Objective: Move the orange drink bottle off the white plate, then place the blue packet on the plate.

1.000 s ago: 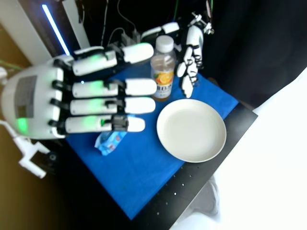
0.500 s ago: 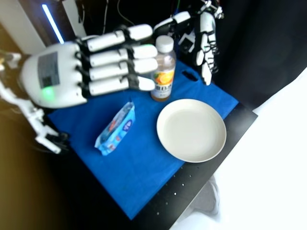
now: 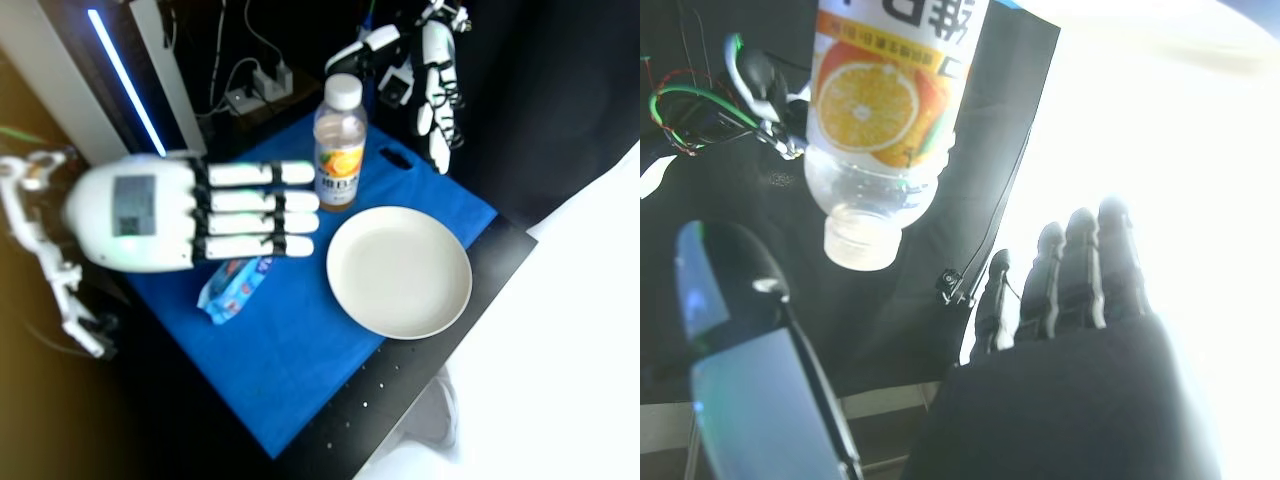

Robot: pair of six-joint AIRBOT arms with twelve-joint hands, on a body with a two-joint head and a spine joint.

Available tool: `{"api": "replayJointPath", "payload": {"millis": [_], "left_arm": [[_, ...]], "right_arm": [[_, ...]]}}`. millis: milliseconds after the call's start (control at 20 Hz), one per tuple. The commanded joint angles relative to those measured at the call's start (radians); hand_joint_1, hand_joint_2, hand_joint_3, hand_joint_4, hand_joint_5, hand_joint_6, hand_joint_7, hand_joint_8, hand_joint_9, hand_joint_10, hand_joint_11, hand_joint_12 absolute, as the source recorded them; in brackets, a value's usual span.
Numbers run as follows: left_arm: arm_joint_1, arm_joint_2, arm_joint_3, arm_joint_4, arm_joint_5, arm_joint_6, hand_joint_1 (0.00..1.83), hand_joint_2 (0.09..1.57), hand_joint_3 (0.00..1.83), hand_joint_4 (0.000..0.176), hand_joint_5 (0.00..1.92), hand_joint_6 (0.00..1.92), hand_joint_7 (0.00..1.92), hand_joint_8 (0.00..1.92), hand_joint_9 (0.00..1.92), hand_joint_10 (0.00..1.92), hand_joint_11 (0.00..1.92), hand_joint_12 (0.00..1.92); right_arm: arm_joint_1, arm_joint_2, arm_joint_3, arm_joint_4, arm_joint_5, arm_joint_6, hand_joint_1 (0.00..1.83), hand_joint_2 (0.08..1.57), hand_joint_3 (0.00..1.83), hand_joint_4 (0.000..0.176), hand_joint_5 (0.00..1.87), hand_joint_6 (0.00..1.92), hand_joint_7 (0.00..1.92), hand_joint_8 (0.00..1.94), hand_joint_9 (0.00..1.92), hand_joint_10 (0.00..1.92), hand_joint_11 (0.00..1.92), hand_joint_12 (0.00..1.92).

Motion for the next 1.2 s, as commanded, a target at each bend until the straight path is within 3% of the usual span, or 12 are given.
{"api": "replayJointPath", "payload": {"millis": [0,150,200,350,400,550,600,750,850,1000,1050,1150], "left_arm": [[-0.009,0.002,-0.004,-0.063,-0.095,-0.005,0.86,0.6,0.0,0.176,0.0,0.0,0.0,0.0,0.0,0.0,0.0,0.0],[-0.01,0.002,-0.008,-0.065,-0.097,0.0,0.84,0.6,0.0,0.176,0.0,0.0,0.0,0.0,0.0,0.0,0.0,0.0],[-0.009,0.002,-0.011,-0.065,-0.099,0.0,0.82,0.6,0.0,0.176,0.0,0.0,0.0,0.0,0.0,0.0,0.0,0.0],[-0.009,0.001,-0.014,-0.066,-0.099,0.001,0.82,0.61,0.0,0.176,0.0,0.0,0.0,0.0,0.0,0.0,0.0,0.0],[-0.009,0.001,-0.015,-0.067,-0.101,0.001,0.84,0.59,0.0,0.176,0.0,0.0,0.0,0.0,0.0,0.0,0.0,0.0],[-0.004,-0.004,-0.019,-0.071,-0.11,0.001,0.81,0.61,0.0,0.176,0.0,0.0,0.0,0.0,0.0,0.0,0.0,0.0],[-0.003,-0.006,-0.02,-0.071,-0.11,0.001,0.81,0.61,0.0,0.176,0.0,0.0,0.0,0.0,0.0,0.0,0.0,0.0],[0.001,-0.008,-0.02,-0.081,-0.115,0.002,0.84,0.66,0.02,0.176,0.0,0.0,0.0,0.0,0.0,0.0,0.0,0.0],[0.009,-0.008,-0.021,-0.089,-0.121,0.003,0.85,0.64,0.01,0.176,0.0,0.0,0.0,0.0,0.0,0.0,0.0,0.0],[0.018,-0.007,-0.025,-0.097,-0.128,0.006,0.76,0.64,0.01,0.176,0.0,0.0,0.0,0.0,0.0,0.0,0.0,0.0],[0.021,-0.006,-0.026,-0.099,-0.128,0.007,0.73,0.66,0.02,0.176,0.0,0.0,0.0,0.0,0.0,0.0,0.0,0.0],[0.031,-0.006,-0.027,-0.108,-0.134,0.007,0.73,0.67,0.02,0.176,0.0,0.0,0.0,0.0,0.0,0.0,0.0,0.0]], "right_arm": [[0.022,-0.005,0.005,0.027,0.072,0.006,0.59,0.55,0.0,0.115,0.0,0.0,0.0,0.0,0.0,0.0,0.0,0.2],[0.033,-0.024,0.011,-0.021,0.011,0.008,0.6,0.61,0.0,0.129,0.0,0.0,0.0,0.0,0.0,0.0,0.0,0.35],[0.033,-0.025,0.015,-0.035,-0.003,0.017,0.48,0.55,0.0,0.105,0.0,0.0,0.11,0.01,0.11,0.01,0.0,0.62],[0.033,-0.033,0.023,-0.059,-0.042,0.022,0.53,0.55,0.0,0.084,0.02,0.0,0.2,0.01,0.18,0.02,0.0,0.75],[0.033,-0.042,0.034,-0.058,-0.052,0.022,0.63,0.58,0.01,0.069,0.08,0.01,0.22,0.01,0.19,0.01,0.0,0.73],[0.033,-0.061,0.059,-0.046,-0.074,0.024,0.86,0.65,0.0,0.048,0.34,0.02,0.43,0.01,0.46,0.03,0.08,1.16],[0.033,-0.064,0.062,-0.043,-0.079,0.024,0.86,0.65,0.0,0.048,0.34,0.02,0.43,0.01,0.46,0.03,0.08,1.16],[0.032,-0.087,0.085,-0.035,-0.099,0.024,1.02,0.68,0.0,0.0,0.52,0.0,0.55,0.01,0.58,0.02,0.18,0.98],[0.032,-0.106,0.107,-0.016,-0.11,0.024,1.05,0.7,0.0,0.0,0.59,0.0,0.6,0.0,0.6,0.01,0.15,1.04],[0.032,-0.12,0.128,0.008,-0.117,0.024,1.31,0.85,0.0,0.0,0.95,0.01,1.02,0.02,1.08,0.1,0.68,1.07],[0.032,-0.126,0.135,0.011,-0.123,0.024,1.31,0.98,0.01,0.0,1.23,0.08,1.19,0.64,1.22,0.65,0.91,1.38],[0.032,-0.136,0.146,0.012,-0.137,0.024,1.39,1.02,0.0,0.0,1.21,0.35,1.24,0.55,1.13,0.95,0.9,1.16]]}}
